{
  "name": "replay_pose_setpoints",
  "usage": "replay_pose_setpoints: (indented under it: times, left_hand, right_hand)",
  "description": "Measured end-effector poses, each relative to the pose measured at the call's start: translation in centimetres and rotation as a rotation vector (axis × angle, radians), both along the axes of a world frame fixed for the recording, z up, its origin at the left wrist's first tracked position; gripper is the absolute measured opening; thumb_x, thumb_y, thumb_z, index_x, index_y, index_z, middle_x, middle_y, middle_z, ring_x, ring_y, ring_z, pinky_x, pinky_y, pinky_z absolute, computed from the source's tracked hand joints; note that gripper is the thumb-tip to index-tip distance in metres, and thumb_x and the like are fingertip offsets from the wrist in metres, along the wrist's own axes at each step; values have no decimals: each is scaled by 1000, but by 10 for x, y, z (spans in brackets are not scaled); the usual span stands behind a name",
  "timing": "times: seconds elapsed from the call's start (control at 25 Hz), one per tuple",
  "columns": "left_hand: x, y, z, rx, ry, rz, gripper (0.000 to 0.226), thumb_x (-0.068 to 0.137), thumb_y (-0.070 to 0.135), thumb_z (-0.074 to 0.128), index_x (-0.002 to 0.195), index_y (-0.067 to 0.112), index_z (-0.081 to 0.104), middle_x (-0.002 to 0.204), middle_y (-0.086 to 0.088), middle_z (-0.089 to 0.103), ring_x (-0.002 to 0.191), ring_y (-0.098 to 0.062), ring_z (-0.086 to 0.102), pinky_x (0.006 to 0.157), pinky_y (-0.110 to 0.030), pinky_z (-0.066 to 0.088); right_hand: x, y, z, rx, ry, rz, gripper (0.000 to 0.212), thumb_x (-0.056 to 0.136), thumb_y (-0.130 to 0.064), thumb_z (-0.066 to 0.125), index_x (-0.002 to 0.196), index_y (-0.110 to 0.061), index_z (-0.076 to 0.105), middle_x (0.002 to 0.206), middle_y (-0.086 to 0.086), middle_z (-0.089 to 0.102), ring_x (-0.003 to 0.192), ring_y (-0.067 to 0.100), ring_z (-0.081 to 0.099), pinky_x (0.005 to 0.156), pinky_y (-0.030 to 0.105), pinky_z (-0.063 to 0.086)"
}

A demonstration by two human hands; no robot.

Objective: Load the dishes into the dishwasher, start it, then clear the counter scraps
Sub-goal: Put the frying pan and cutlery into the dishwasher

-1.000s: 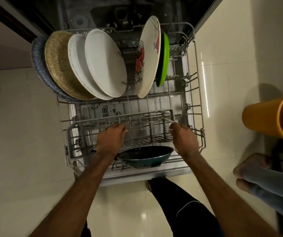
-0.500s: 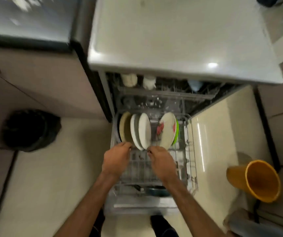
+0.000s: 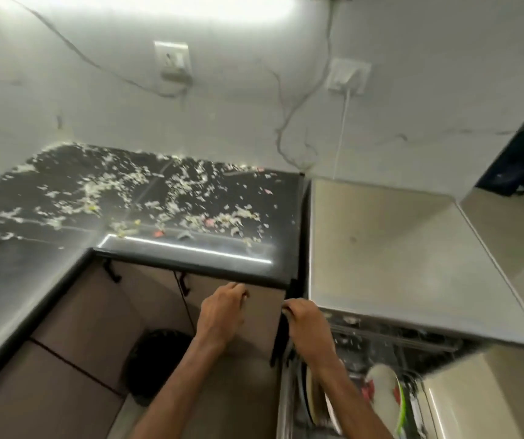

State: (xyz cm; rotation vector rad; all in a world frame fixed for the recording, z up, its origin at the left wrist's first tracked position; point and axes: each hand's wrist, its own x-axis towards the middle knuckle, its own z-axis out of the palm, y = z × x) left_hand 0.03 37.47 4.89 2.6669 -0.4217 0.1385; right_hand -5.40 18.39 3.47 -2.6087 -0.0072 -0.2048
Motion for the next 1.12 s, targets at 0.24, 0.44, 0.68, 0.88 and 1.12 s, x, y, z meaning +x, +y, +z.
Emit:
replay_pose_setpoints:
  times: [0.24, 0.44, 0.68, 0.88, 1.12]
  left_hand:
    - [66, 32, 38, -28, -64, 76, 36, 97, 26, 54, 132, 26, 58, 125, 6, 65, 110, -14, 64, 88, -31, 51]
    - [144, 48, 22, 65, 23, 99, 50, 95, 32, 58, 143, 24, 46, 138, 6, 58, 120, -15, 59, 94, -34, 51]
    - [258, 37, -9, 210, 289, 101, 58, 92, 29, 58, 146, 24, 37, 149, 2, 46, 129, -22, 52, 100, -42, 49]
    - [330, 9, -48, 300, 545, 55, 77, 98, 47, 48, 158, 30, 4, 166, 7, -2, 153, -22, 7, 121, -52, 19]
    - [388, 4, -65, 366, 596, 53, 79, 99, 61, 32, 156, 27, -11, 162, 8, -19, 151, -20, -11, 119, -62, 0]
  right_hand:
    - [96, 23, 48, -4, -131, 28, 16, 97, -12, 56, 102, -10, 72, 97, 2, 70, 91, 18, 62, 81, 30, 51]
    - [202, 30, 35, -14, -120, 23, 16, 96, -19, 58, 97, -11, 72, 96, 3, 69, 92, 20, 63, 81, 30, 51]
    - [355, 29, 9, -155, 126, 175, 32, 99, -28, 53, 128, -16, 61, 129, 3, 60, 119, 22, 53, 102, 33, 44]
    - [422, 32, -40, -174, 241, 256, 48, 95, -24, 61, 141, -31, 50, 134, -3, 48, 124, 17, 45, 103, 22, 34]
    - [523, 37, -34, -39, 199, 281, 31, 97, -21, 60, 127, -14, 64, 122, 2, 62, 114, 15, 59, 97, 19, 41]
